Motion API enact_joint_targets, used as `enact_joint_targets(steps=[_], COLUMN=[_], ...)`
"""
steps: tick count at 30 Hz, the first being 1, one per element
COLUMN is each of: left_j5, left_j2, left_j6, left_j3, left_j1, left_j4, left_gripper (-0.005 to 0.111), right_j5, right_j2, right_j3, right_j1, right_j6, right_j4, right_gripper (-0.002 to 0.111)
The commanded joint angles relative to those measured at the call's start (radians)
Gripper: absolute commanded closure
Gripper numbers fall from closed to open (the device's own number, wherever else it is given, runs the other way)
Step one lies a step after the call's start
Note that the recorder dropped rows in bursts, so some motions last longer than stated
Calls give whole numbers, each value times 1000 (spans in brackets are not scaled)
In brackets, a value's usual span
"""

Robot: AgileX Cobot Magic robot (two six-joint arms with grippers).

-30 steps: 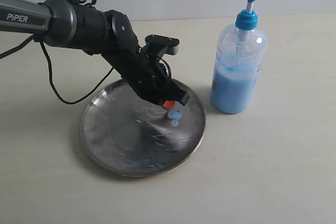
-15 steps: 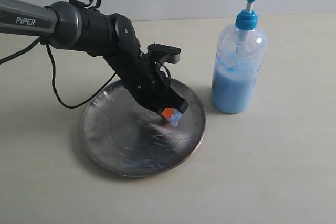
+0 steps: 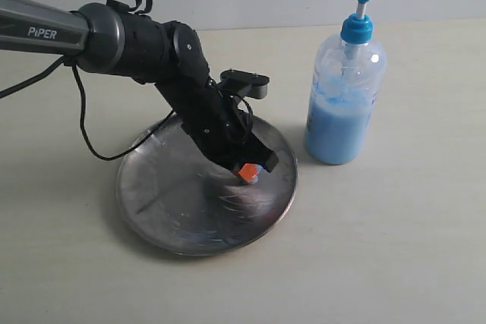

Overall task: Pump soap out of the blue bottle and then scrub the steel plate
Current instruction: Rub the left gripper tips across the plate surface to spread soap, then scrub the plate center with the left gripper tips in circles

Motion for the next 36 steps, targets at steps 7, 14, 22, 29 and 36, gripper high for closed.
enact_joint_targets(steps=[7,14,22,29,36], left_j5=[-220,-209,-61,-53,-212], left_j2=[2,4,4,4,8], left_j6=[-39,-198,-196,-130,-132], left_j3=[-1,-1,-1,-1,-1], left_j1=[-83,-57,-43,-47,-47], left_j4=[46,232,247,71,47], left_gripper=[107,107,107,107,107], right_j5=[-17,-17,-17,-17,-17], right_j2=[0,0,0,0,0], right_j3=[6,6,6,6,6], right_j1=[-4,-4,-4,-4,-4], right_j6=[-5,-5,-5,-5,-5], right_j4=[-2,-2,-2,-2,-2], right_gripper=[108,108,108,108,108])
